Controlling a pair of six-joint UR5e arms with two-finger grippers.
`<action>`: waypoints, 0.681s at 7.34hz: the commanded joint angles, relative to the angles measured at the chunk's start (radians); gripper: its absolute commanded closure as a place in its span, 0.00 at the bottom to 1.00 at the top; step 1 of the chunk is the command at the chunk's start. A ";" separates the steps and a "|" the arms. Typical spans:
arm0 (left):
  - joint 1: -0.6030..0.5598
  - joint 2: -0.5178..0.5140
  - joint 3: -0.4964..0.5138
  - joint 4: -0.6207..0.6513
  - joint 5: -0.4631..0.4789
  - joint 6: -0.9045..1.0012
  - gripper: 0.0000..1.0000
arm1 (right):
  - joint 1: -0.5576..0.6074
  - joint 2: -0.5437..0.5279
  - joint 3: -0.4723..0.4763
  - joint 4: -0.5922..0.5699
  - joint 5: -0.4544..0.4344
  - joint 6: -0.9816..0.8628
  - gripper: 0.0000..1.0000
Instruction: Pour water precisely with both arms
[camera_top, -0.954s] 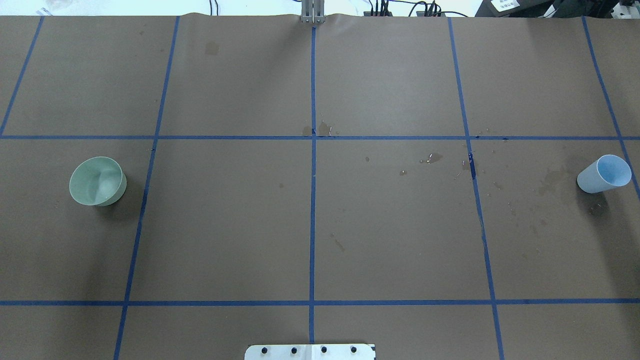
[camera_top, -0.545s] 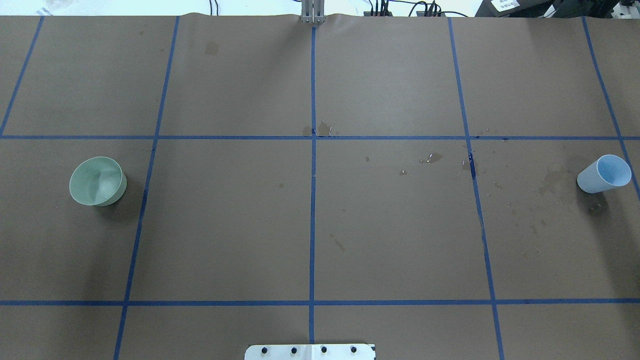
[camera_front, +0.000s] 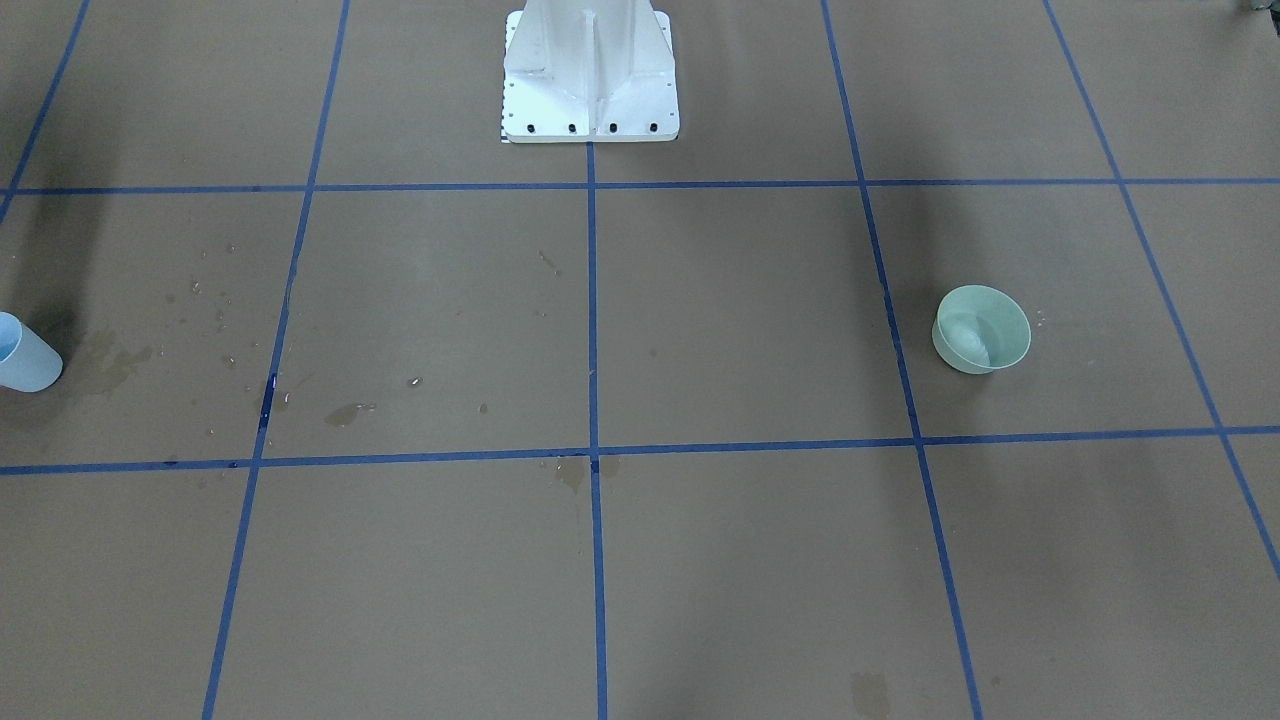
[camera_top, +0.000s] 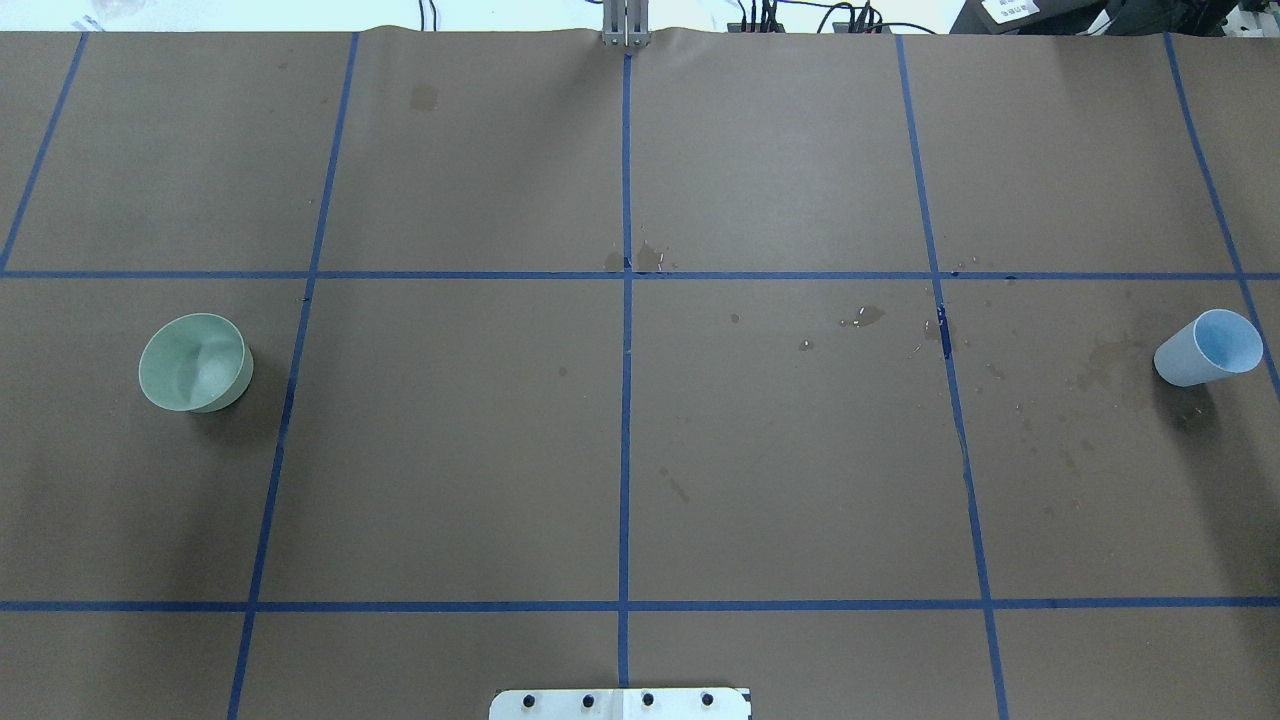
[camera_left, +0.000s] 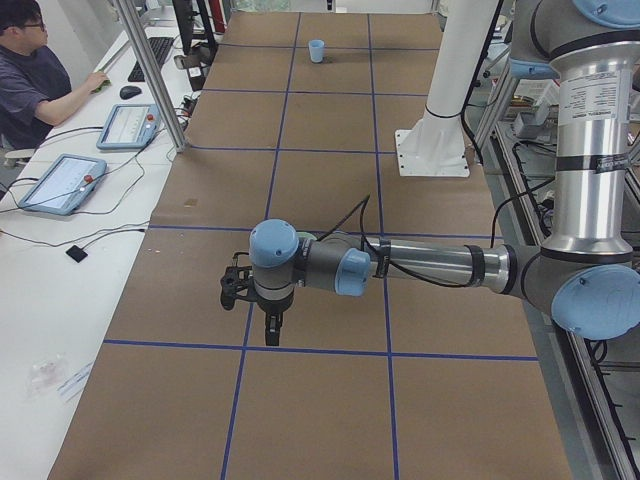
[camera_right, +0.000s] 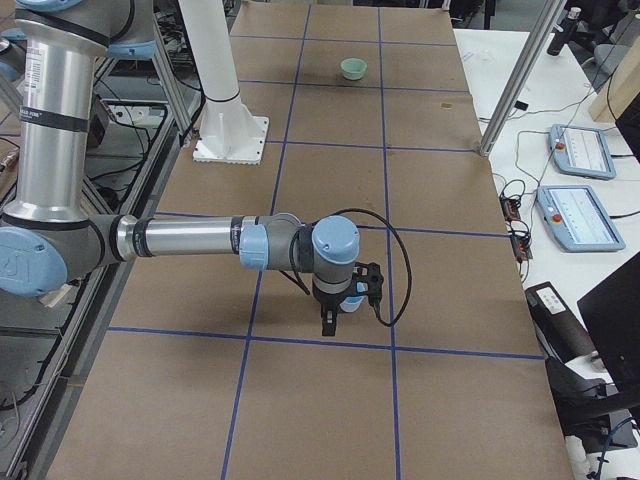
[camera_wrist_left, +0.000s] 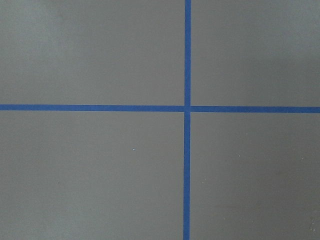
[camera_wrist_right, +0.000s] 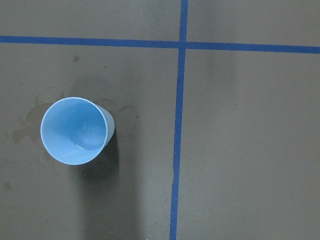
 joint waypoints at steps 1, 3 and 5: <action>0.206 0.016 0.013 -0.281 0.000 -0.396 0.00 | -0.001 0.008 0.004 -0.003 -0.007 0.000 0.00; 0.409 0.007 0.020 -0.455 0.119 -0.684 0.00 | -0.001 0.029 0.007 -0.001 0.002 0.001 0.00; 0.511 -0.011 0.030 -0.462 0.178 -0.730 0.00 | -0.001 0.025 0.000 -0.001 -0.007 0.003 0.00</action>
